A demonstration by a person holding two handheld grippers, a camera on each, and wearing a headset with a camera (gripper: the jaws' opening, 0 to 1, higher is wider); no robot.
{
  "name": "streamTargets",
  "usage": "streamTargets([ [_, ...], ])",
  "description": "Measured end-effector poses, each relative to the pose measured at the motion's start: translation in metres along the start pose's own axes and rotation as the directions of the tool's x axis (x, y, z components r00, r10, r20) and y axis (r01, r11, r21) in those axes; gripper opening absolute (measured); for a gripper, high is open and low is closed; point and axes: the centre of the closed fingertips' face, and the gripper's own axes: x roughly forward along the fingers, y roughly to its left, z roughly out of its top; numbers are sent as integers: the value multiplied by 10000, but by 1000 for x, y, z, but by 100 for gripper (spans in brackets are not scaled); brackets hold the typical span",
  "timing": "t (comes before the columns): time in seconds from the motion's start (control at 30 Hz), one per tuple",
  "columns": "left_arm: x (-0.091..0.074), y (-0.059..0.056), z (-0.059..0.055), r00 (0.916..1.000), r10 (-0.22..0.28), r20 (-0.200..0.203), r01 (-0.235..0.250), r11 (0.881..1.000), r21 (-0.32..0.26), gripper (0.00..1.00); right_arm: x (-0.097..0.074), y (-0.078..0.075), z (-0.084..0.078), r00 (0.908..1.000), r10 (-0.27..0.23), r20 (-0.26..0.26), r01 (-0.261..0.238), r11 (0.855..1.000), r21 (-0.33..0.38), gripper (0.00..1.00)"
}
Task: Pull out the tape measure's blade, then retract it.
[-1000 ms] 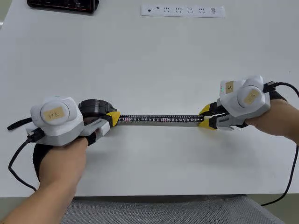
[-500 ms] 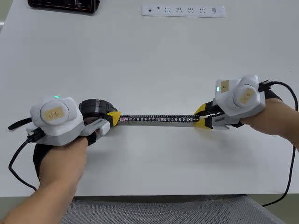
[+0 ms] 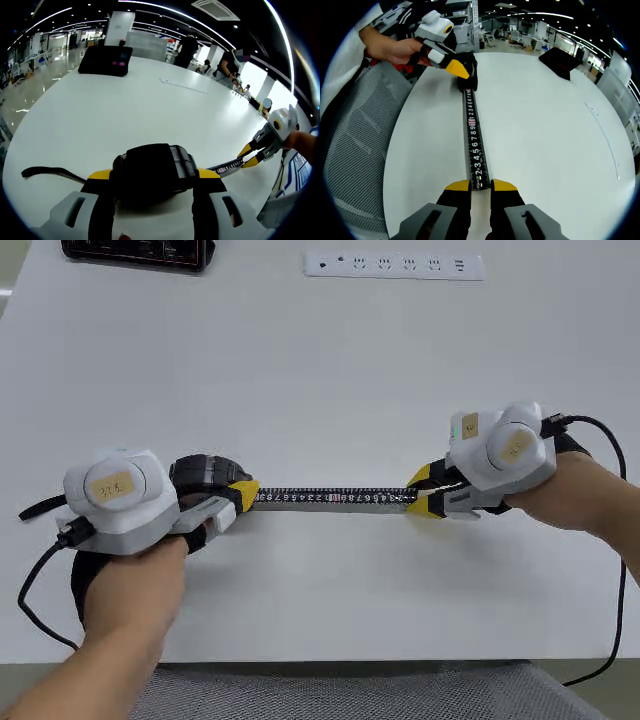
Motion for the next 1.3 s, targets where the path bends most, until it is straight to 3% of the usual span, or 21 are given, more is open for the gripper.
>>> streamTargets([
  [1.3,0,0,1,9998,-194,67,195,9997,-165,58,22,2,36,9986,297,426,-287,9993,-235,10],
])
